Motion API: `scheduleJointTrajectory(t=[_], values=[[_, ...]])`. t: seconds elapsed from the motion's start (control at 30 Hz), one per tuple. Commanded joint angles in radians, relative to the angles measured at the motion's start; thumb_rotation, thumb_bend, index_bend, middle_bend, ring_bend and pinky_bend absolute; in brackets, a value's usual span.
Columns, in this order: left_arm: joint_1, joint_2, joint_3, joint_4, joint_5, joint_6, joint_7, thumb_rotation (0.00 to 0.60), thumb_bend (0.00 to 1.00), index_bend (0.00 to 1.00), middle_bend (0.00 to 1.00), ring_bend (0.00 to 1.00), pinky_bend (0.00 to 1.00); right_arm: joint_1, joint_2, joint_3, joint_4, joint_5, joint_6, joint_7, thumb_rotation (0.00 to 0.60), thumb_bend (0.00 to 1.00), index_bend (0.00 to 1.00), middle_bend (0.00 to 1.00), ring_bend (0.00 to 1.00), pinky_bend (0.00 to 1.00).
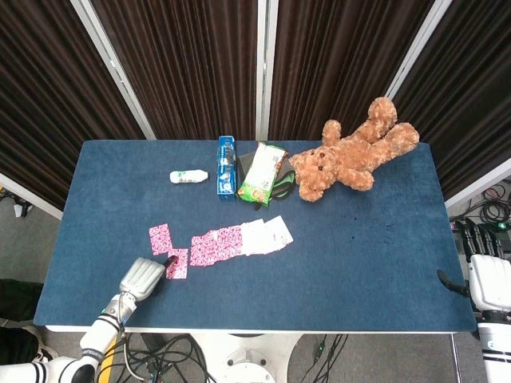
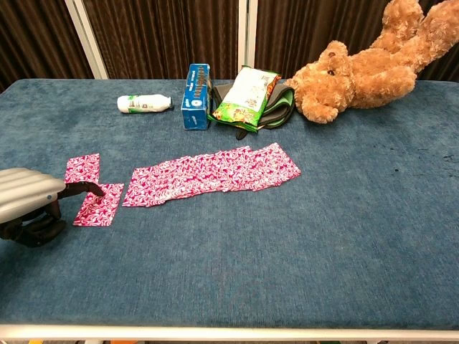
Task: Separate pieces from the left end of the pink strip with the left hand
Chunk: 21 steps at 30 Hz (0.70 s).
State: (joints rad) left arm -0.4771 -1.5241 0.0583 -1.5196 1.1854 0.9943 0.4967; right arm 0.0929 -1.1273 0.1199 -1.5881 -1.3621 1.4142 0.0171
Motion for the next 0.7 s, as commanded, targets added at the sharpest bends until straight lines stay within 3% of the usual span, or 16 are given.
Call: scheduleJointTrajectory(t=[0.03, 0.57, 0.7], values=[[0.006, 0.007, 0.007, -0.005, -0.003, 0.002, 0.003, 0.600, 0.57, 0.14, 0.85, 0.87, 0.86, 0.000, 0.000, 0.001, 0.002, 0.000, 0.000, 0.003, 0.600, 0.13, 0.00, 0.00, 0.00, 0.00], [0.077, 0.080, 0.075, -0.074, 0.040, 0.057, -0.022, 0.600, 0.57, 0.14, 0.85, 0.87, 0.86, 0.004, -0.004, -0.004, -0.007, -0.012, 0.001, -0.009, 0.600, 0.13, 0.00, 0.00, 0.00, 0.00], [0.087, 0.086, 0.063, -0.077, 0.064, 0.084, -0.046, 0.600, 0.57, 0.14, 0.85, 0.87, 0.86, 0.004, -0.003, -0.003, -0.013, -0.014, 0.004, -0.015, 0.600, 0.13, 0.00, 0.00, 0.00, 0.00]])
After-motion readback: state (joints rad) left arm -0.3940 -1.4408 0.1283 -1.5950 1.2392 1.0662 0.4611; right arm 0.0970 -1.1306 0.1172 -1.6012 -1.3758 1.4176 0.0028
